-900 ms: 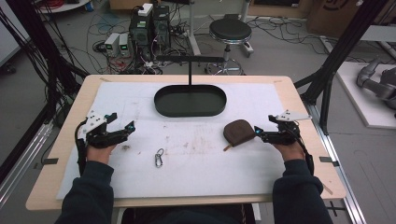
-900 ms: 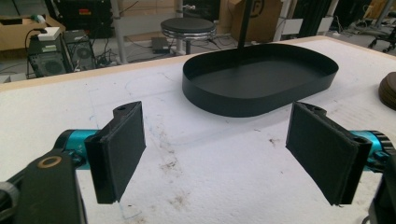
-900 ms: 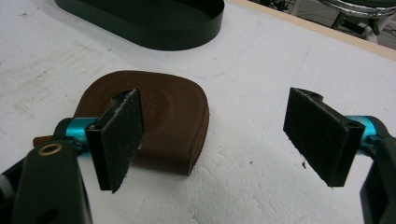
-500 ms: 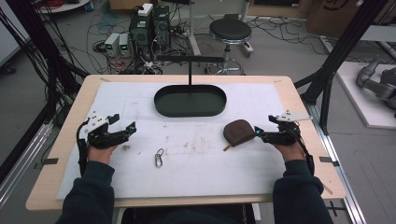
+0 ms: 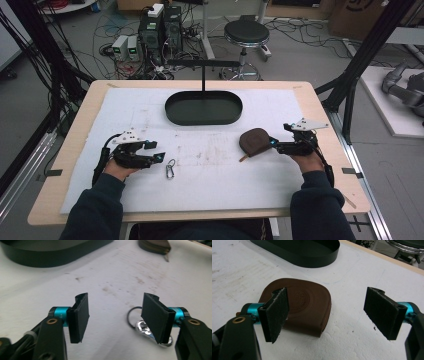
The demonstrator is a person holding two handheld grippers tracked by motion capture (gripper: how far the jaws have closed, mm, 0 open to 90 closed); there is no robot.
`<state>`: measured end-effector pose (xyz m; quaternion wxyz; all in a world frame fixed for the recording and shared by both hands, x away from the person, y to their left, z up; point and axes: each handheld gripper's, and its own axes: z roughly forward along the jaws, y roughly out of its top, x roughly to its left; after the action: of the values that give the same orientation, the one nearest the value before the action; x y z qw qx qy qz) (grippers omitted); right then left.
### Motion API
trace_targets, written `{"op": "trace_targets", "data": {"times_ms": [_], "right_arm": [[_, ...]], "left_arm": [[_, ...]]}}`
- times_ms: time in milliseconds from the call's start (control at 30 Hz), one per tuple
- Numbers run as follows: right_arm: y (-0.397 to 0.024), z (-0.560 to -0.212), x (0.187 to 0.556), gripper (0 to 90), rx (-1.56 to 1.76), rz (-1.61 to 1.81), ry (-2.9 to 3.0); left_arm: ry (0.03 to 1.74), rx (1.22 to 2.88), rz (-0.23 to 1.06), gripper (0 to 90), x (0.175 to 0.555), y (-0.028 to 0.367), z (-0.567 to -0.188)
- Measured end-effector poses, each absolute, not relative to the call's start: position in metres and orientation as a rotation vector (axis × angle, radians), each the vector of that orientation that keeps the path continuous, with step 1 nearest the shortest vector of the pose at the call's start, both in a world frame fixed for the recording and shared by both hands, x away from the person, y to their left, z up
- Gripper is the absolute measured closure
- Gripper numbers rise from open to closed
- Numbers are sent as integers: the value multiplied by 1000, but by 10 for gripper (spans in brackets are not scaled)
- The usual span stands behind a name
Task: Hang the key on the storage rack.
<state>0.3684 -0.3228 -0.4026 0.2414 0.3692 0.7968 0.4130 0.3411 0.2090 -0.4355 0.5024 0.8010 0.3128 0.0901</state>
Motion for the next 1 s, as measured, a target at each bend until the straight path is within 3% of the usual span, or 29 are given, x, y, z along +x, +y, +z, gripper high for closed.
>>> {"op": "trace_targets", "data": {"times_ms": [267,333,400,500,600,767,1000], "right_arm": [[-323,-404,371,207,1017,1128,2187],[-323,-404,370,207,1014,1130,2186],[-323,-404,370,207,1020,1131,2184],[-324,-403,370,207,1024,1130,2183],[-324,-404,370,207,1024,1127,2184],[-324,-404,370,207,1026,1121,2187],[-323,-405,370,207,1027,1118,2188]], "left_arm": [[708,2027,174,471,334,181,-432],[700,2068,184,467,332,175,-431],[708,2106,178,408,332,169,-433],[725,2169,194,410,333,167,-436],[735,2204,173,488,334,168,-438],[744,2205,160,722,335,170,-438],[777,2148,154,873,339,181,-437]]}}
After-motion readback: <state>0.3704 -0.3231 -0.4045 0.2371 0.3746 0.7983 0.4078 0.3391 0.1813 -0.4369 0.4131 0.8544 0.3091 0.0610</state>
